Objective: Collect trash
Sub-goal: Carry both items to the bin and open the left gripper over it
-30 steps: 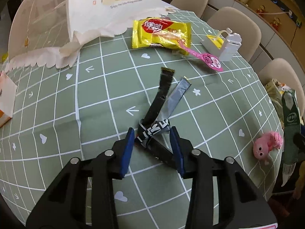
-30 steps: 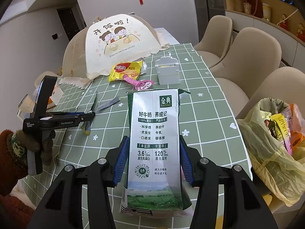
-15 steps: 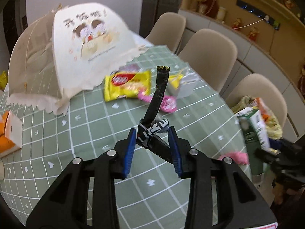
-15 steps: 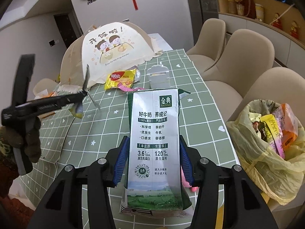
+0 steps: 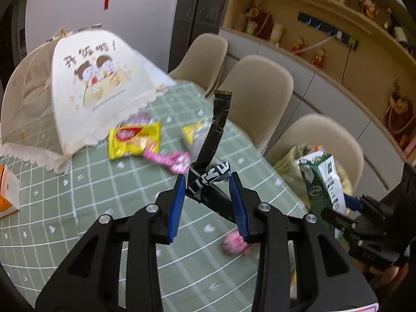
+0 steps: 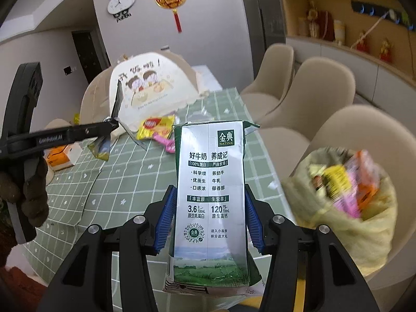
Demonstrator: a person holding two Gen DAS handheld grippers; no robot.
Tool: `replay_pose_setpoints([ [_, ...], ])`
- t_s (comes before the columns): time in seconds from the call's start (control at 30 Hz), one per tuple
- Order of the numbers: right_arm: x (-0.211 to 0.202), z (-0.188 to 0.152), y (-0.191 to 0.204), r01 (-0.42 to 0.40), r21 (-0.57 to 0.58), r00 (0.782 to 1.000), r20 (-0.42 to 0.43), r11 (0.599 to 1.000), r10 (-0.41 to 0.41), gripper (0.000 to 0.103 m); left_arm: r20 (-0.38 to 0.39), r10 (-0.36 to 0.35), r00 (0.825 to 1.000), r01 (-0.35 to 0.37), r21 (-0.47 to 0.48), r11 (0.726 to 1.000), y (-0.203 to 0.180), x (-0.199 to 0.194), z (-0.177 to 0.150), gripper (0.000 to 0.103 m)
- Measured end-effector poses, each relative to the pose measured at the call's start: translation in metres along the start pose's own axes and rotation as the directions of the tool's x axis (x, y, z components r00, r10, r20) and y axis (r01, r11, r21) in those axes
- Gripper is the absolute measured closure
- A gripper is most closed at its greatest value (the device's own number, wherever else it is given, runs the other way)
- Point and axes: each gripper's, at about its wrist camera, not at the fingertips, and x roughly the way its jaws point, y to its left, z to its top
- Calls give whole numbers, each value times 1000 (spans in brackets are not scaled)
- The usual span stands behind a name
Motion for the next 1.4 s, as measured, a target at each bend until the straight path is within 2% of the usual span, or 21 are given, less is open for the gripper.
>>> replay_pose_setpoints([
  [0.13,-27,21,-24,55,-20,996,68,998,-53,55,72,-22,997,22,1,1000,-29,-9,26,70],
  [0.3,-61,45,-59,142,-13,977,160,990,-138,55,146,-76,986,69,54,996,-75,-16,61,70],
  [0.47,-82,55,-97,215,19,959,184,976,-215,55,154,-148,977,135,92,987,-119,0,76,69],
  [0.67,-87,46,-141,277,82,948,138,957,-286,55,50,-224,973,216,137,967,-166,48,70,69],
  [0.8,-83,37,-168,306,134,943,97,943,-319,55,-31,-247,969,249,128,960,-185,87,64,69],
  [0.97,-81,28,-192,348,173,930,57,921,-362,55,-130,-269,954,285,127,950,-213,131,51,69],
  [1.1,-77,19,-207,381,203,919,24,902,-394,55,-184,-288,940,315,141,939,-229,154,39,69],
  [1.3,-64,4,-223,397,251,914,-19,883,-406,55,-252,-336,907,377,135,916,-244,190,29,69],
  [1.4,-56,1,-227,403,263,912,-34,877,-409,55,-280,-392,877,434,106,895,-246,208,29,69],
])
